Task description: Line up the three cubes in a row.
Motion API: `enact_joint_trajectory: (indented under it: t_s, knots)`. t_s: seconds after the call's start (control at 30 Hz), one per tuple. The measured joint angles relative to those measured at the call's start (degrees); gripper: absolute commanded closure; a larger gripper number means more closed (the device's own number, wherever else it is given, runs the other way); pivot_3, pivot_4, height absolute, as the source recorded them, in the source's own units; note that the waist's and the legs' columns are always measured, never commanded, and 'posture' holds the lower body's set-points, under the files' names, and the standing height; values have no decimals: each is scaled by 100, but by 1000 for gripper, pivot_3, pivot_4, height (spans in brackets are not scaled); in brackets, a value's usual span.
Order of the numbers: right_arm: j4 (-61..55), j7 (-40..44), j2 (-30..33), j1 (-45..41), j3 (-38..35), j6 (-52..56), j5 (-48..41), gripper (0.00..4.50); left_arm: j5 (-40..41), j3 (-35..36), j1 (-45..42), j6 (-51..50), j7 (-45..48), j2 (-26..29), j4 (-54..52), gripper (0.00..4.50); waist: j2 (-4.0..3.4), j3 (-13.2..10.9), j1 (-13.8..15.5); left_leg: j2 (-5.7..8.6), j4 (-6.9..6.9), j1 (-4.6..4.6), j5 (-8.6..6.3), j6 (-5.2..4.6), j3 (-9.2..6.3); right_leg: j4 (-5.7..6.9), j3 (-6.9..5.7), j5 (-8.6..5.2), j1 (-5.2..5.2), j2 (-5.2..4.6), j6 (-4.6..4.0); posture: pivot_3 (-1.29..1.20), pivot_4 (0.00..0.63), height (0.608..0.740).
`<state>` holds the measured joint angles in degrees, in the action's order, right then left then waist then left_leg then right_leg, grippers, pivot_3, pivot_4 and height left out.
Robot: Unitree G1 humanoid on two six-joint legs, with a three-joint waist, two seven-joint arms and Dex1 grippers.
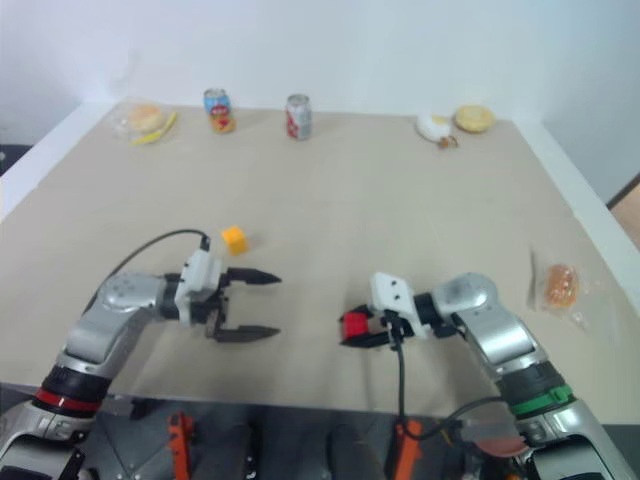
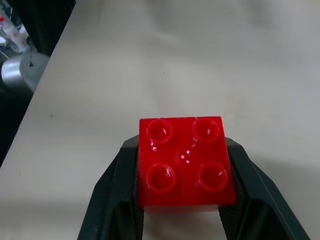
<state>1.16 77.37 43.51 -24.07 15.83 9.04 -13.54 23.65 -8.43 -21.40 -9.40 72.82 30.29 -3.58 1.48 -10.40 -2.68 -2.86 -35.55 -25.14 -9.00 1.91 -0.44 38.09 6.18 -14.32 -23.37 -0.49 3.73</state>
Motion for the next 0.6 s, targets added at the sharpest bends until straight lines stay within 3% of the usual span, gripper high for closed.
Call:
enact_joint_trajectory:
  t_s: [0.27, 0.33, 0.5, 0.57, 0.6]
  knots:
    - [36, -14, -25, 20, 2, -379, 167, 3211, 47, -1, 51, -77, -15, 7, -154, 0, 2, 1, 0, -1, -8, 5, 1, 2, 1, 0, 0, 6, 4, 0, -2, 0, 150, 733]
    - [31, -33, -26, 42, -3, -407, 172, 2177, 56, -3, 53, -80, 9, 7, -161, 0, 2, 2, 0, -1, -7, 6, 1, 2, 1, 0, 0, 6, 4, 0, -2, 0, 150, 733]
    - [29, -119, -34, 83, -25, -326, 203, 511, 55, -25, 63, -81, 21, 16, -165, 0, 2, 2, 0, -1, -5, 3, 1, 2, 2, 0, 1, 3, 3, 0, -2, 0, 150, 733]
    - [-8, -119, -31, 90, -28, -275, 190, 73, 54, -26, 63, -81, 17, 16, -165, 0, 3, 2, 0, -1, -3, 3, 1, 2, 2, 0, 0, 1, 3, 0, -3, 0, 150, 733]
    - [-49, -115, -24, 110, -28, -243, 179, 73, 54, -26, 63, -81, 16, 16, -166, 0, 2, 2, 0, -1, -1, 3, 1, 2, 1, 0, 1, 0, 2, 0, -4, 0, 150, 733]
